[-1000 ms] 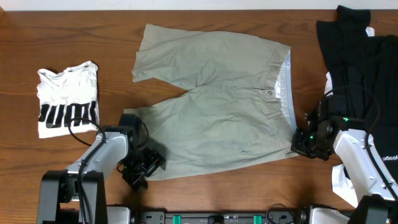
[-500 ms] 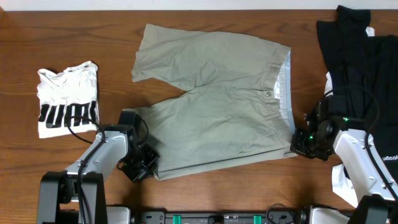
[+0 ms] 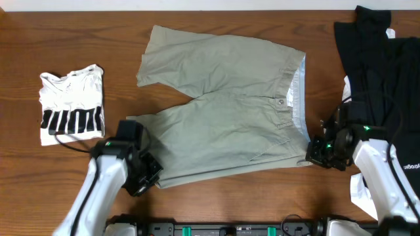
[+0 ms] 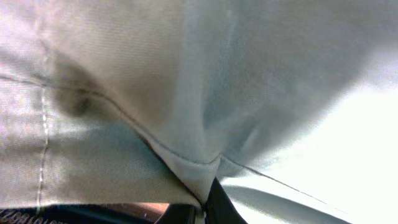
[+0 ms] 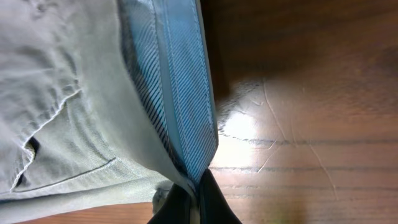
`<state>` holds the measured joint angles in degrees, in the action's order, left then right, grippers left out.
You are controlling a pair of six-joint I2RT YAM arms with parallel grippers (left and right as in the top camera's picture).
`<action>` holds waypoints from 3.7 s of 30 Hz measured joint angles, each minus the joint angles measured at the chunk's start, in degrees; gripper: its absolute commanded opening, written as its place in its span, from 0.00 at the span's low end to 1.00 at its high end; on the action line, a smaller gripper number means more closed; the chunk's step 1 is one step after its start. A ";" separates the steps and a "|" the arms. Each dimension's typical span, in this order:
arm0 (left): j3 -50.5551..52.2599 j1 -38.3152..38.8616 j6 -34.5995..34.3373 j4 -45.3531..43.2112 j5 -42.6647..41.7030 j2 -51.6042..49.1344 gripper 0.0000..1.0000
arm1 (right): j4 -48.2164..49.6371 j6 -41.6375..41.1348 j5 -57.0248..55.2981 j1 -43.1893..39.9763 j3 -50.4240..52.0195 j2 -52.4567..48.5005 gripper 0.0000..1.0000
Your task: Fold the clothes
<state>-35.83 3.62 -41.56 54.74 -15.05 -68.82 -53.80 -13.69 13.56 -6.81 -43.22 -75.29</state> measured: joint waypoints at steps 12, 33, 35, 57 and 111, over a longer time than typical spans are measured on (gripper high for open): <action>-0.76 0.20 2.34 5.33 1.77 31.50 0.06 | -4.28 -1.05 0.63 0.04 0.00 25.49 0.01; -20.20 0.42 7.80 -10.01 3.43 43.98 0.06 | -3.78 -2.49 -0.96 0.20 -7.45 46.82 0.01; -20.20 0.46 8.00 -10.05 3.43 42.93 0.06 | -3.98 -2.49 -1.46 0.22 -7.63 46.93 0.01; -20.20 2.75 13.14 -40.37 -1.40 -3.30 0.06 | 9.64 -2.64 -6.64 0.31 -7.65 9.51 0.01; -20.76 13.20 18.73 -32.92 3.43 -15.69 0.09 | 1.49 14.64 3.85 5.55 -15.85 -7.21 0.18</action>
<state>-56.60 16.82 -22.83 21.82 -11.62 -84.51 -52.31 0.95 17.41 -1.26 -59.07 -82.50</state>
